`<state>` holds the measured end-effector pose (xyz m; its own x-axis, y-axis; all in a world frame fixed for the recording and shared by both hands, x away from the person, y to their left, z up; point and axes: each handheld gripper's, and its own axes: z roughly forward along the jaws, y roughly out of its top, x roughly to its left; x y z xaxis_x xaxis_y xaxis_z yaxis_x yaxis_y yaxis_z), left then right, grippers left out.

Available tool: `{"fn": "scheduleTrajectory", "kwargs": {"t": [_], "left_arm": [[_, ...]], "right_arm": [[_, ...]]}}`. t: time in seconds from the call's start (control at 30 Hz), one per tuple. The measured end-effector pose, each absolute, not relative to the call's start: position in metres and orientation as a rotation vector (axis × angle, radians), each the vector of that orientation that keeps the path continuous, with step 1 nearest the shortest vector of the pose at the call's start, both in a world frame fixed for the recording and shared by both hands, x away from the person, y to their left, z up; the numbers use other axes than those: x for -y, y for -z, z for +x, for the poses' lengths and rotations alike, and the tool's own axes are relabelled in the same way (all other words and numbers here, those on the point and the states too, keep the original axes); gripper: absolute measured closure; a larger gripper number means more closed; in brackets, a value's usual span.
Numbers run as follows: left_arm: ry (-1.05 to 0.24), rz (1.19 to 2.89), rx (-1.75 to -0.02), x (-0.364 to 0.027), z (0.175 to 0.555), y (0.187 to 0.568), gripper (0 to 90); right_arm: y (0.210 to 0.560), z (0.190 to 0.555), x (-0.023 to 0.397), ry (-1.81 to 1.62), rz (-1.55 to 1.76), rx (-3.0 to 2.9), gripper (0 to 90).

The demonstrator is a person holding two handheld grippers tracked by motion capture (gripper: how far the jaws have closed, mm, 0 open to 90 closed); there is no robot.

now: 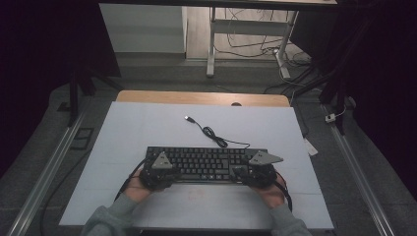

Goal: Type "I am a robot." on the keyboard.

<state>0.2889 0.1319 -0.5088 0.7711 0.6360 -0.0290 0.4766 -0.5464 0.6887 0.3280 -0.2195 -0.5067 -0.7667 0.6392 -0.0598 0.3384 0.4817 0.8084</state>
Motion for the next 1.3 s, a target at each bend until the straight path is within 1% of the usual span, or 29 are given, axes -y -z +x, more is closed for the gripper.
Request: {"fn": "scheduleTrajectory", "kwargs": {"t": [0.1,0.13,0.7,0.83,1.1,1.17,1.23,1.3], "left_arm": [[-0.286,2.268,-0.826,-0.131,0.29,0.511,88.6],[-0.284,2.272,-0.823,-0.131,0.29,0.511,89.1],[-0.27,2.27,-0.858,-0.13,0.296,0.523,89.3],[-0.289,2.27,-0.857,-0.13,0.295,0.521,89.3],[-0.298,2.155,-0.887,-0.143,0.293,0.507,89.2],[-0.302,2.139,-0.9,-0.147,0.294,0.505,88.1],[-0.305,2.122,-0.909,-0.15,0.295,0.503,82.7],[-0.315,2.106,-0.922,-0.154,0.295,0.502,75.5]], "right_arm": [[0.507,0.328,0.219,-1.182,0.821,-2.379,46.9],[0.507,0.328,0.219,-1.181,0.821,-2.379,46.9],[0.507,0.329,0.22,-1.175,0.817,-2.38,46.8],[0.507,0.328,0.219,-1.175,0.822,-2.38,46.9],[0.507,0.329,0.22,-1.178,0.825,-2.378,46.8],[0.507,0.328,0.22,-1.176,0.822,-2.379,46.8],[0.507,0.328,0.22,-1.177,0.821,-2.379,46.8],[0.507,0.328,0.22,-1.177,0.825,-2.377,46.8]]}}
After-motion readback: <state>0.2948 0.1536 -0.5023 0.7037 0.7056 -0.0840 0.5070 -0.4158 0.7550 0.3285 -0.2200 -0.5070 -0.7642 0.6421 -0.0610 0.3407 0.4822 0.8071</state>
